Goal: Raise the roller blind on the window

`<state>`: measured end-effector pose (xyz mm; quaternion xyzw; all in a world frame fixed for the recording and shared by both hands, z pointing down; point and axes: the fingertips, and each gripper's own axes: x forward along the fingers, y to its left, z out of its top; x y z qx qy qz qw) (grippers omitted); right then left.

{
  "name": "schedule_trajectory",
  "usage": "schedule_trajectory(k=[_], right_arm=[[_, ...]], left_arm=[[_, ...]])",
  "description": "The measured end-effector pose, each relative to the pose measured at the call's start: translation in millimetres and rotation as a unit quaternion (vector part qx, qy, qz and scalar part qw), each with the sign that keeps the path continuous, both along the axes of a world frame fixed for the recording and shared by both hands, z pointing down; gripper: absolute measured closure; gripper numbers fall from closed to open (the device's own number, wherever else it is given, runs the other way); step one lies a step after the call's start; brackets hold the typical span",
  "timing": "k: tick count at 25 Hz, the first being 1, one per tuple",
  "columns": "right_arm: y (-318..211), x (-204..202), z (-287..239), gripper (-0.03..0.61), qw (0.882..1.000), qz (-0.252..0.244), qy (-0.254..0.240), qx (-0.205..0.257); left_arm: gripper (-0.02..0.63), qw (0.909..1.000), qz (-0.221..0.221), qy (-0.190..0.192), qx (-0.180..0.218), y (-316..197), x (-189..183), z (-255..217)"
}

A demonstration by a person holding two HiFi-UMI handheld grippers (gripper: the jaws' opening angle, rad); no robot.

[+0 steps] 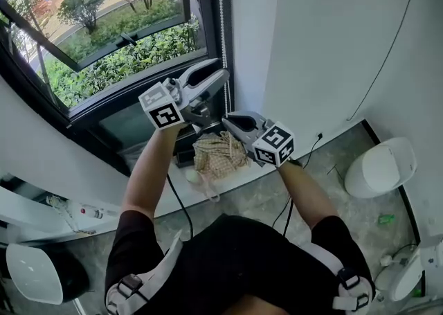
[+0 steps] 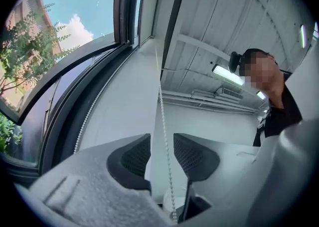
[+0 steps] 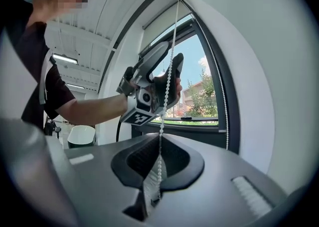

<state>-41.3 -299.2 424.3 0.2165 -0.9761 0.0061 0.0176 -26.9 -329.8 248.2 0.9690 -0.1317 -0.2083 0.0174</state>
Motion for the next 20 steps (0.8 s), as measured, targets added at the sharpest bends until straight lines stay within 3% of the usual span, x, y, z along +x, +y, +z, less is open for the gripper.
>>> schedule_trajectory(k=[2,5,8,13,20], right_arm=[[1.7,-1.1,0.6,0.564,1.0,-0.004,0.002,0.002],[-0.3,0.5,0.9,0.564,1.0,-0.004,0.0,0.002],[-4.1,2.4,2.2,0.564,1.0,0.0,-0.001,-0.001],[-5.1,0.3,22.1,0.563,1.0,-0.004,0.021,-0.018],[9.9,-3.8,117.7,0.563,0.987,-0.028,0.116,-0.106]], left_arm=[[0.47,0.9999,0.008,0.002,0.008,2.8,1.5,-5.6],[0.598,0.9999,0.004,0.006,0.011,3.4,3.8,-9.7],[0.6,0.9996,-0.022,-0.005,0.017,1.2,4.7,-8.2],[0.598,0.9964,-0.047,-0.061,0.033,1.9,11.1,10.7],[0.598,0.9866,-0.073,-0.145,0.014,-0.2,15.4,108.9]])
